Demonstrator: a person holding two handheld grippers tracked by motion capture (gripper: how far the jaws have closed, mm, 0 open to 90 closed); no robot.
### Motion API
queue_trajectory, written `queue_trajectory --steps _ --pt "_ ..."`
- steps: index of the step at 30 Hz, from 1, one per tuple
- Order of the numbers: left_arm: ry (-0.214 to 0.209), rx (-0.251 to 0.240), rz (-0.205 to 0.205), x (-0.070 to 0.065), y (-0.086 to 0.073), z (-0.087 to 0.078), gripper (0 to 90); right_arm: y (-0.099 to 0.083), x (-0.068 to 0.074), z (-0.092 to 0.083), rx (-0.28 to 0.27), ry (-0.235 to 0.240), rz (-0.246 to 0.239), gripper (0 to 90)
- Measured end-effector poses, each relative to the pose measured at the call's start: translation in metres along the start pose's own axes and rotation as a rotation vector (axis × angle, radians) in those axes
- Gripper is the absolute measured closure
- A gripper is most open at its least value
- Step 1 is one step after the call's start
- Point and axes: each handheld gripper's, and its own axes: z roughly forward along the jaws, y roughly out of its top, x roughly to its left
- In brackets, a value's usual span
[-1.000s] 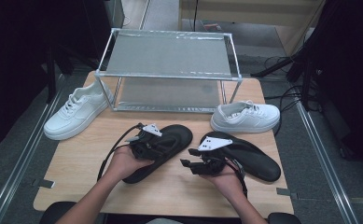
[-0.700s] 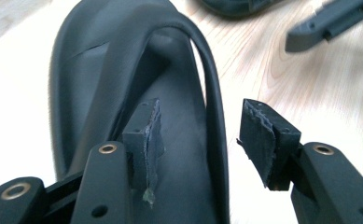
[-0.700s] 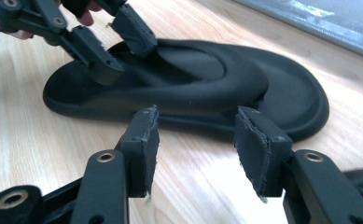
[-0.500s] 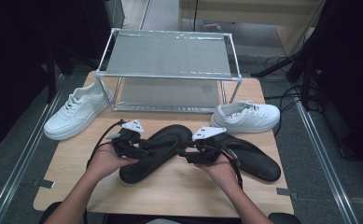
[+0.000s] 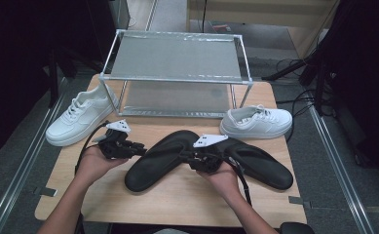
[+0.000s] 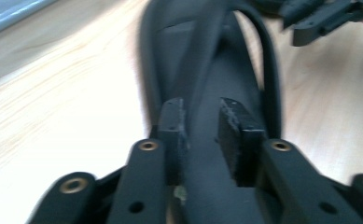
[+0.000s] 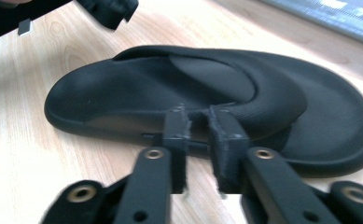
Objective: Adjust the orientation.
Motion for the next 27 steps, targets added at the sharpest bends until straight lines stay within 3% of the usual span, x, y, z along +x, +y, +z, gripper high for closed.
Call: queue_trajectory --steps 3,6,10,16,23,27 --pt "-0.003 -0.004 -0.014 0.007 -0.003 -0.002 83.7 -0.003 0.002 0.002 0.001 0.005 0.004 88.2" --pt "-0.002 0.0 0.007 0.01 -0.004 0.0 87.9 -0.004 0.004 0.005 0.008 0.008 0.009 90.0" --pt "0.0 0.031 0.023 0.012 -0.005 0.007 87.7 -0.004 0.008 0.008 0.015 0.016 -0.004 90.0" --pt "0.011 0.024 0.017 0.017 -0.01 0.009 87.8 -0.003 0.011 0.012 0.012 0.034 -0.009 90.0" --pt "-0.009 0.03 -0.006 0.022 -0.013 0.016 89.5 -0.004 0.014 0.016 0.011 0.038 -0.002 90.0" --pt "-0.022 0.06 0.009 0.02 -0.014 0.024 89.5 -0.004 0.013 0.018 0.012 0.033 0.006 90.0"
